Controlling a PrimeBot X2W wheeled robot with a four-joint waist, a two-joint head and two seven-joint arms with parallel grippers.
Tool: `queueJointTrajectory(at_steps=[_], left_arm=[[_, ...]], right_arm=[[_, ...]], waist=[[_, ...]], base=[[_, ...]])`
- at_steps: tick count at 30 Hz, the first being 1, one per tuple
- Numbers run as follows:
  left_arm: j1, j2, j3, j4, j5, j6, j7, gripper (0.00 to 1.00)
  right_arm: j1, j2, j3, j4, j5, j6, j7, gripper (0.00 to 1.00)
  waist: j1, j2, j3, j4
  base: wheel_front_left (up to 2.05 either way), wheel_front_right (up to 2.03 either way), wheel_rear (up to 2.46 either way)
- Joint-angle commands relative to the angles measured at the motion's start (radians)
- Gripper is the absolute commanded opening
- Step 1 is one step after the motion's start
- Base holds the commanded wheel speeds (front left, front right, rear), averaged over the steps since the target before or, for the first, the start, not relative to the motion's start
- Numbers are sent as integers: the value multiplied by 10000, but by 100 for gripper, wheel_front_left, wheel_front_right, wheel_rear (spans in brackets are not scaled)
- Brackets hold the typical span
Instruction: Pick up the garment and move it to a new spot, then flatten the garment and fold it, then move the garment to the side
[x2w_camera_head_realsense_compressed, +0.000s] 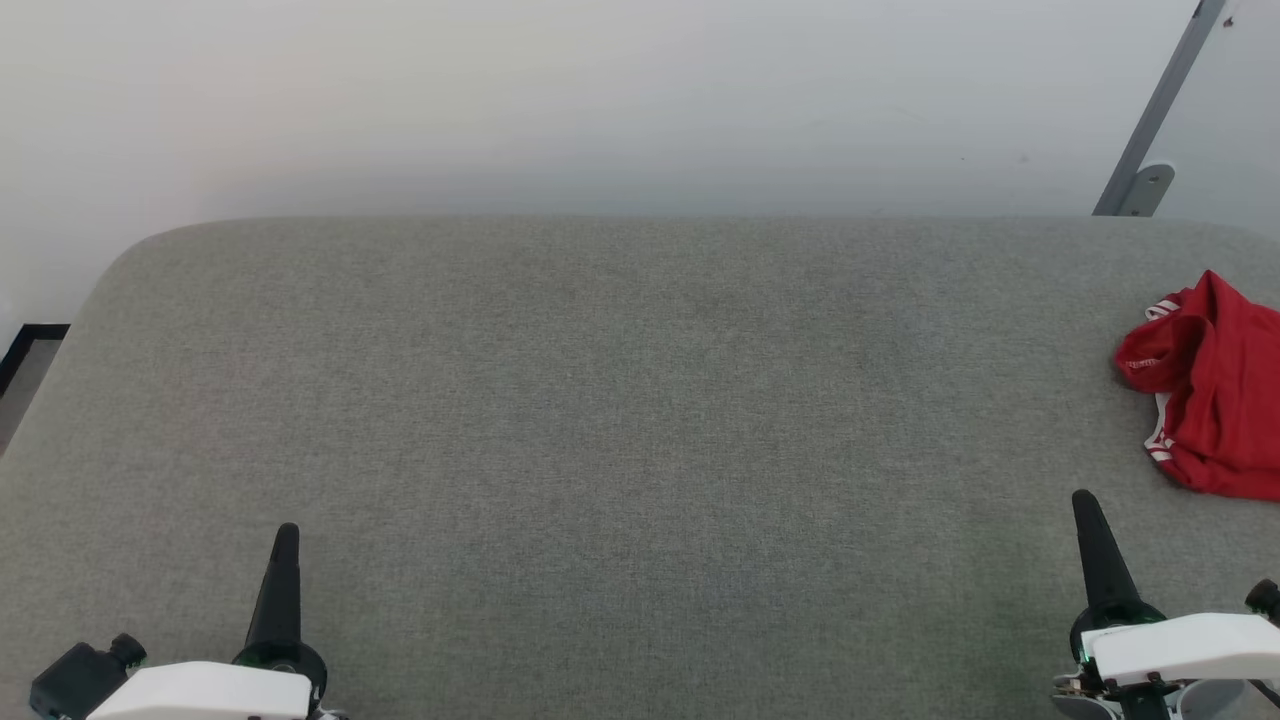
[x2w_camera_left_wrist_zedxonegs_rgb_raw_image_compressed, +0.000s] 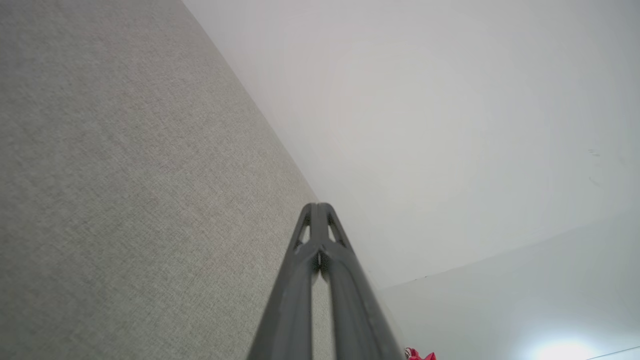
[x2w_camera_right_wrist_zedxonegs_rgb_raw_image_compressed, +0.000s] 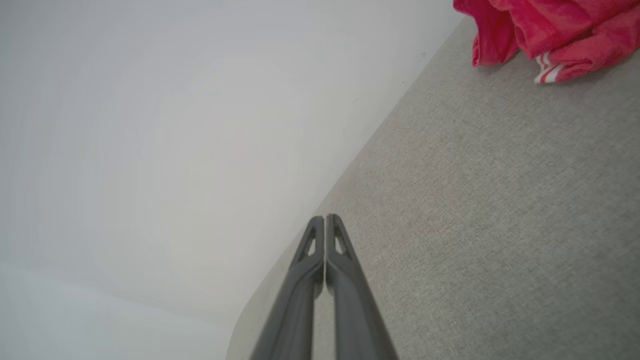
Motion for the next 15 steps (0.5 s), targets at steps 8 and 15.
queueJointTrajectory(at_steps=[8,15], left_arm=[[-459,-12,46,131,-1040,-33,279,0],[-635,-42,64,257,-1650,-36,456,0]], right_arm=[[-367,33,-43,49,1043,1,304,0],[-515,67,-51,138,1667,1,491,0]], waist=[[0,0,3,-77],[0,0,6,-134]], base=[[0,0,0],[0,0,0]])
